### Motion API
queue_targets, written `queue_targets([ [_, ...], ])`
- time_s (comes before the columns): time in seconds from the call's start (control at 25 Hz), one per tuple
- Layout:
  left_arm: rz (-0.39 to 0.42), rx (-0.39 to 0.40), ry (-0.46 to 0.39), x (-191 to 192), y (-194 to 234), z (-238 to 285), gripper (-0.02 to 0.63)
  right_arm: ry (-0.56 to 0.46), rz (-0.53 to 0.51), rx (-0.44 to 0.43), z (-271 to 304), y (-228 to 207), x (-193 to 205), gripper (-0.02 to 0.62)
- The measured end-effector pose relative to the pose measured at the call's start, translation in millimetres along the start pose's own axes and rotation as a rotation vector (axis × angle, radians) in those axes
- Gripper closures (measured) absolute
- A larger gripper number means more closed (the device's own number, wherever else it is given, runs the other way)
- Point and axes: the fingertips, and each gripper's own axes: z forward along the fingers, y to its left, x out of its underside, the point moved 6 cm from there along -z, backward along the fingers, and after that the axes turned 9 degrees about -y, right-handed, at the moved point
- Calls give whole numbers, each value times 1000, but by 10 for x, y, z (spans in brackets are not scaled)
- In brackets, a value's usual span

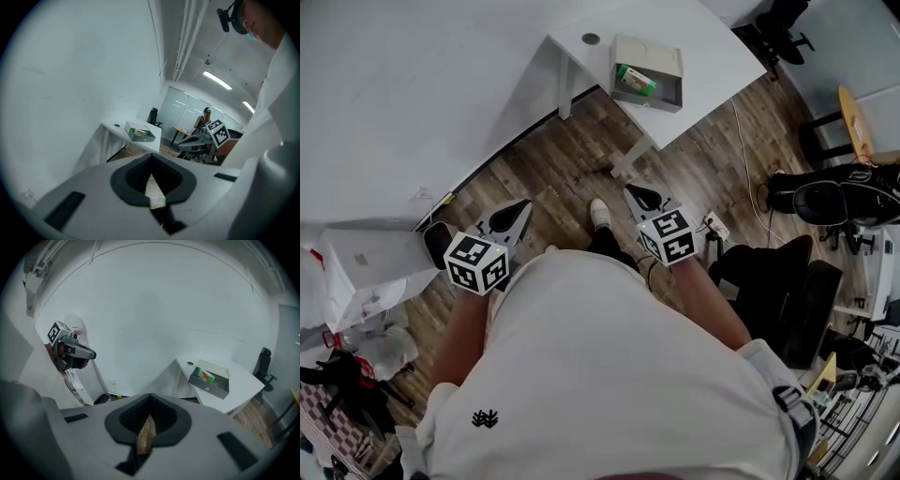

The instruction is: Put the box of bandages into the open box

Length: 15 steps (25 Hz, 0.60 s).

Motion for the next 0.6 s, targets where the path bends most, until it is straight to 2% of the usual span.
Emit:
queue_targets([
  [0.6, -10, -12, 6, -6, 14, -92, 600, -2, -12, -14, -7, 62, -140, 589],
])
